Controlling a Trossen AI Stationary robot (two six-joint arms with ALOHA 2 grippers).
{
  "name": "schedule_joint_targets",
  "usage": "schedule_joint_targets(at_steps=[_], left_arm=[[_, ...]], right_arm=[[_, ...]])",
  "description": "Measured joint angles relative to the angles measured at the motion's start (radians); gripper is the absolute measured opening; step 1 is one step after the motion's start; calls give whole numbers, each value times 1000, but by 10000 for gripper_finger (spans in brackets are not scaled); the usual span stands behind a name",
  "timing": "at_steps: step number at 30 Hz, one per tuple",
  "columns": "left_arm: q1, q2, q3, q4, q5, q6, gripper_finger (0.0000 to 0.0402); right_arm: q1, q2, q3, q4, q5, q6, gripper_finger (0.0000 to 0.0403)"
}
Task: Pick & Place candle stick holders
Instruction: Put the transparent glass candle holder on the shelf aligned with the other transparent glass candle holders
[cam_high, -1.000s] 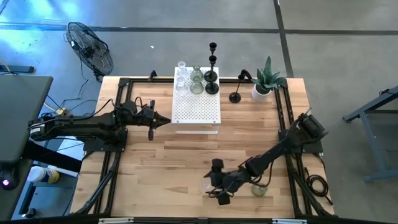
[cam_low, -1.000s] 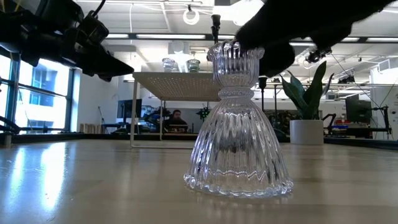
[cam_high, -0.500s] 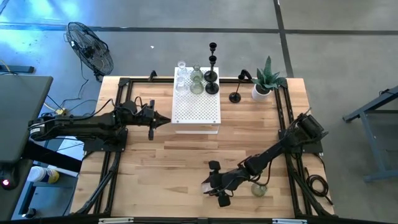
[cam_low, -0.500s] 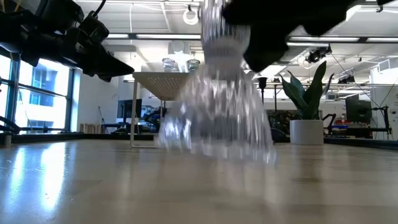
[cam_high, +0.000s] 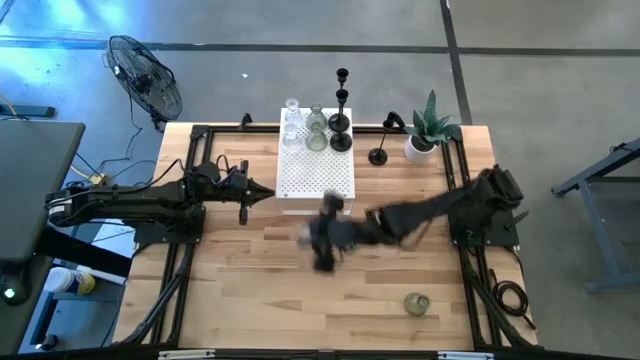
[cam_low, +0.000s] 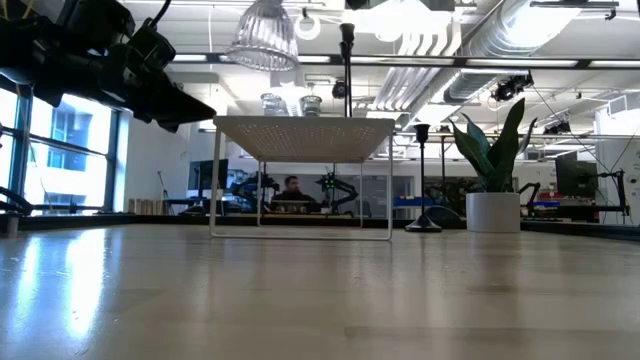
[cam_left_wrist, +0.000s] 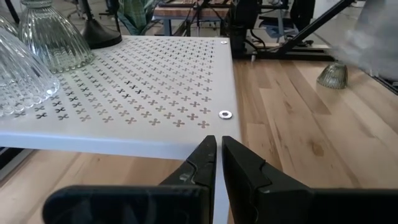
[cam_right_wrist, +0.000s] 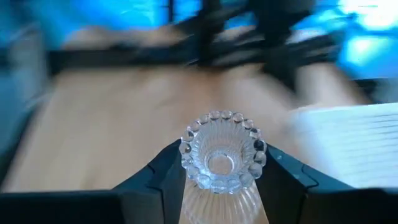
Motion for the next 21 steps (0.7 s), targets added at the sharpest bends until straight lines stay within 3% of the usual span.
schedule_joint_targets(at_steps=[4, 11, 21], left_arm=[[0, 0, 0, -1, 0, -1, 23], [0, 0, 0, -8, -1, -8, 23], [0, 0, 0, 6, -3, -9, 23]], right_arm=[[-140, 17, 126, -32, 7, 18, 150], [-329, 20, 119, -45, -67, 46, 153], [-403, 68, 97, 73, -127, -37, 153]])
